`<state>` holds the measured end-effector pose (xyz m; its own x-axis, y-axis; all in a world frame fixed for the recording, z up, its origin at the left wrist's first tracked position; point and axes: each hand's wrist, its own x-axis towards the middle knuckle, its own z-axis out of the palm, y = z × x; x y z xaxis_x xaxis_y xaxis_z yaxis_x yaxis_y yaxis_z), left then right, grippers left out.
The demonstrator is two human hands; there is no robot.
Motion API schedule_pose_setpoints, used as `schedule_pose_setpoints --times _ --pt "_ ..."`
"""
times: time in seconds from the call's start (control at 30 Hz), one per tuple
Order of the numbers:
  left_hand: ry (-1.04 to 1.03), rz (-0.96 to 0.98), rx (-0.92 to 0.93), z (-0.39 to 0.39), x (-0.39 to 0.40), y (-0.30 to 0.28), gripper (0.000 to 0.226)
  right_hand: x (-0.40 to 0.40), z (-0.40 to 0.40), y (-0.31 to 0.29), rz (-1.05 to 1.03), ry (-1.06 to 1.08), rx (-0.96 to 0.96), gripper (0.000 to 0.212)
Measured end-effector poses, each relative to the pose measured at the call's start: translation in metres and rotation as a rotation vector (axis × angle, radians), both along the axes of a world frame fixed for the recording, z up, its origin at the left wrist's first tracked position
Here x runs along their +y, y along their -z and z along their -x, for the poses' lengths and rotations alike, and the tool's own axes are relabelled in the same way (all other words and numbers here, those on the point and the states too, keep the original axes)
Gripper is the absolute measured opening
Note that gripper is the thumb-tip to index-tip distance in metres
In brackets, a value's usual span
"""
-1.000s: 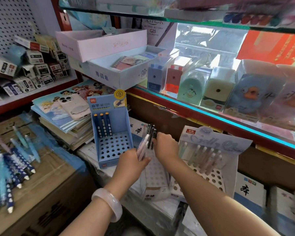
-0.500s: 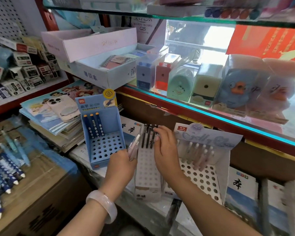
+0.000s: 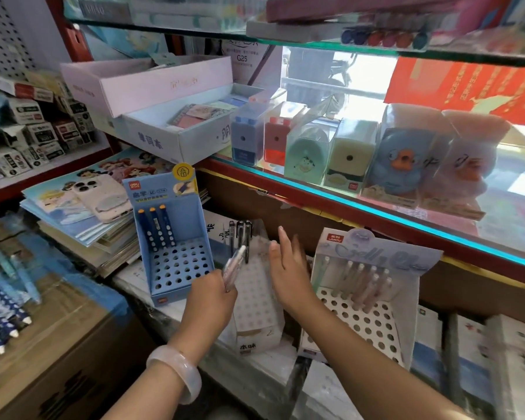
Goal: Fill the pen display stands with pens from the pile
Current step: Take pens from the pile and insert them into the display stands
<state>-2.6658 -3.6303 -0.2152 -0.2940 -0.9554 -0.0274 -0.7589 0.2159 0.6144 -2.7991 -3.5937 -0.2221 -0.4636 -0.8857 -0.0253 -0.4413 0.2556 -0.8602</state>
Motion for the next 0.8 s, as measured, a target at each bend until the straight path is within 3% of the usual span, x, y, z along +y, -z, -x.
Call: schedule_pose_setpoints --times 0.2,0.33,0.43,0.53,0.63,0.8 --pt "0.047 -0.032 0.0 -0.002 0.002 0.002 0.027 0.017 0.019 0.01 0.026 -0.025 0.0 0.053" --pt "-0.061 -0.079 0.073 -0.01 0.0 -0.005 0.027 0.018 0.011 0.005 0.055 -0.099 0.056 0.052" --pt "-0.108 -0.118 0.213 -0.016 -0.003 -0.019 0.021 0.015 0.001 -0.009 0.177 -0.162 0.125 0.042" --pt "0.027 -0.359 0.464 -0.018 -0.001 -0.029 0.011 0.008 -0.015 -0.028 0.212 -0.294 0.167 0.028" --pt "0.131 -0.516 0.647 -0.02 0.001 -0.029 0.02 0.003 -0.026 -0.043 0.122 -0.361 0.013 0.025" --pt "0.211 -0.533 0.729 -0.023 0.003 -0.032 0.021 0.004 -0.027 -0.053 0.078 -0.363 -0.33 0.011"
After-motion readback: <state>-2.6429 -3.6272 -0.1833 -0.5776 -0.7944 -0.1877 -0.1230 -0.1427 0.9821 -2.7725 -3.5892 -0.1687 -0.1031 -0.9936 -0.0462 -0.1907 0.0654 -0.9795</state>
